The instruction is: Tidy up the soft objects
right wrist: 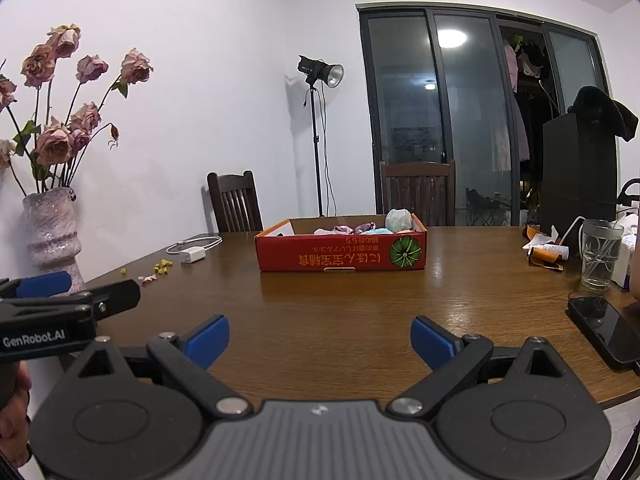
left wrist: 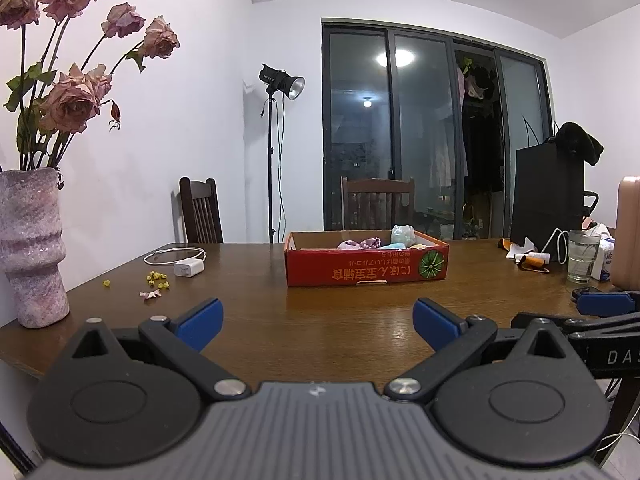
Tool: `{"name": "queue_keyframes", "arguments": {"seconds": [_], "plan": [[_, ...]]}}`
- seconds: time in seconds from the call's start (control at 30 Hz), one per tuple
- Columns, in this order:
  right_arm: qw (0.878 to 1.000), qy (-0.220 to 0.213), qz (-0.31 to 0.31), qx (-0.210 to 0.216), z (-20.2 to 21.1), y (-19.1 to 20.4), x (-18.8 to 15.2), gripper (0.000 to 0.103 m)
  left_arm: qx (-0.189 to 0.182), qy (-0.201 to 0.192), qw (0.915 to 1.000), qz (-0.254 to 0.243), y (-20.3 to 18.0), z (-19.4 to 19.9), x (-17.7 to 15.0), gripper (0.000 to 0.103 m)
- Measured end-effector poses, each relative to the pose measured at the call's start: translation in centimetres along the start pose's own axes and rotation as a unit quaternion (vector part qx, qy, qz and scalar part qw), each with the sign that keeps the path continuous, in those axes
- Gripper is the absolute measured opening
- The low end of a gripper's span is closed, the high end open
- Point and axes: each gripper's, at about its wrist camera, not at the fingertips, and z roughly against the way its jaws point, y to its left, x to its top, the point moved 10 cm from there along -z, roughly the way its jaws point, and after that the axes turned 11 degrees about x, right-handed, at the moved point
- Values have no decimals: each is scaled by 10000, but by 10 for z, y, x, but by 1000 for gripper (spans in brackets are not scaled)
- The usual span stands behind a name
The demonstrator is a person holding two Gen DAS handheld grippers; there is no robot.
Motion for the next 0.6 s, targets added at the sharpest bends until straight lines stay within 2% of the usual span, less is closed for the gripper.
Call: {"name": "queue_keyframes", "arguments": {"seconds": [0.6], "plan": [[10000,-37,40,64,2,3,0,98,-26,-33,10000,-5,-2,1,0,103]]}}
